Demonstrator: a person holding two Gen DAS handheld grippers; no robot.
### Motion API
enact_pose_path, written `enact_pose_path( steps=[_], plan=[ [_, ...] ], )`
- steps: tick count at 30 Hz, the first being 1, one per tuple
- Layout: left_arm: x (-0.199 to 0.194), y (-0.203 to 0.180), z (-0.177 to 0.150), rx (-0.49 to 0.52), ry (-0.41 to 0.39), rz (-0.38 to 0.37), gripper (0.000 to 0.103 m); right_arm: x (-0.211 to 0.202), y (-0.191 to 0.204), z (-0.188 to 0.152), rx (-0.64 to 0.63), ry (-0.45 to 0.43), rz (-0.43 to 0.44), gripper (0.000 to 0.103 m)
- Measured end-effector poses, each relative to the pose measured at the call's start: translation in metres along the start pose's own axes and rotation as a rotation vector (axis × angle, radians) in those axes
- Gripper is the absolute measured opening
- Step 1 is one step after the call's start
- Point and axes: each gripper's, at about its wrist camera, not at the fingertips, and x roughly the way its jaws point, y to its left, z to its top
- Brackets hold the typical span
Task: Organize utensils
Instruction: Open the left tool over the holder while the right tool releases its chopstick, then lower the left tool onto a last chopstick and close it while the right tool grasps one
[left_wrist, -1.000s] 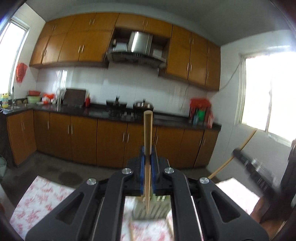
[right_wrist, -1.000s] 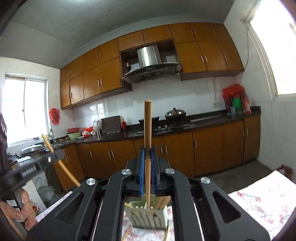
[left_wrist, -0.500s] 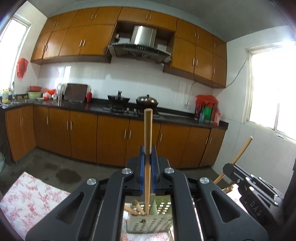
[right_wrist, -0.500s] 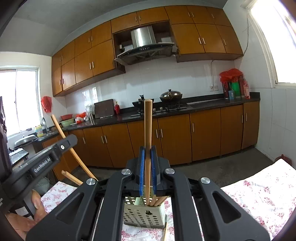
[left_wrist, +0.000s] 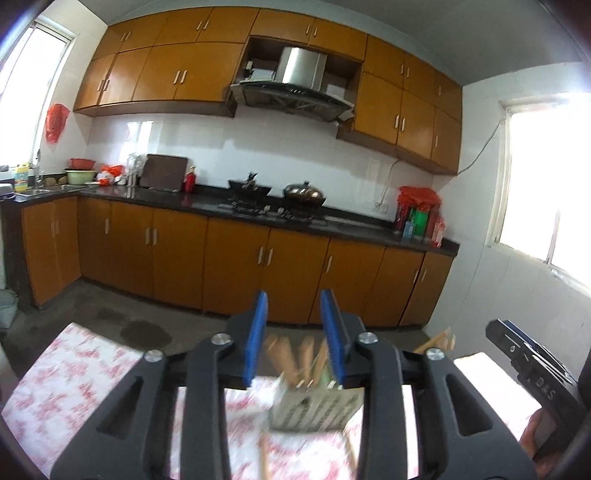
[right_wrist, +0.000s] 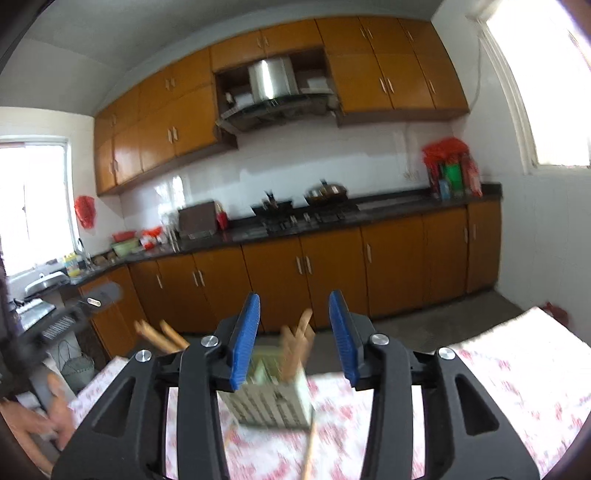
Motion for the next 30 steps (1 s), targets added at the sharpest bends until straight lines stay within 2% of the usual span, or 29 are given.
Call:
enact_pose_path(
  steps=[2,3,6,8,11,16,17,18,20,26,28,29,30],
  plan=[
    [-0.011,0.012,-0.017,0.003,0.046,0.022,0.037,0.003,-0.009,-0.018,0.006,0.071,-0.034,0.041],
    [-0.014,0.018,-0.028,0.000,0.076,0.037,0.037,0.007,-0.017,-0.038,0.011,0.142,-0.057,0.041],
    [-0.012,0.038,-0.080,0.001,0.225,0.089,0.037,0.022,-0.024,-0.089,0.008,0.312,-0.076,0.039],
    [-0.009,0.048,-0.109,-0.004,0.304,0.098,0.037,0.030,-0.021,-0.128,0.000,0.440,-0.056,0.033],
    [-0.005,0.057,-0.152,-0.031,0.428,0.091,0.035,0.034,-0.007,-0.166,-0.007,0.557,0.001,0.031],
    [-0.003,0.048,-0.187,-0.005,0.523,0.057,0.035,0.039,0.017,-0.195,-0.082,0.623,0.006,0.031],
    [-0.001,0.044,-0.191,0.012,0.533,0.053,0.035,0.042,0.018,-0.199,-0.088,0.637,-0.007,0.027],
    [-0.001,0.039,-0.195,0.033,0.542,0.052,0.035,0.046,0.016,-0.201,-0.083,0.650,-0.011,0.014],
    [0.006,0.029,-0.200,0.068,0.567,0.050,0.034,0.048,0.008,-0.205,-0.053,0.659,-0.020,0.009],
    [0.025,0.016,-0.221,0.119,0.649,0.068,0.025,0.045,-0.018,-0.200,-0.008,0.641,-0.077,0.008],
    [0.027,0.012,-0.221,0.133,0.637,0.072,0.023,0.041,-0.020,-0.201,-0.012,0.639,-0.076,0.008],
    [0.028,0.010,-0.220,0.140,0.644,0.076,0.013,0.042,-0.019,-0.201,-0.016,0.638,-0.075,0.008],
    [0.031,0.009,-0.221,0.147,0.654,0.090,0.008,0.043,-0.018,-0.202,-0.025,0.636,-0.075,0.008]
  ],
)
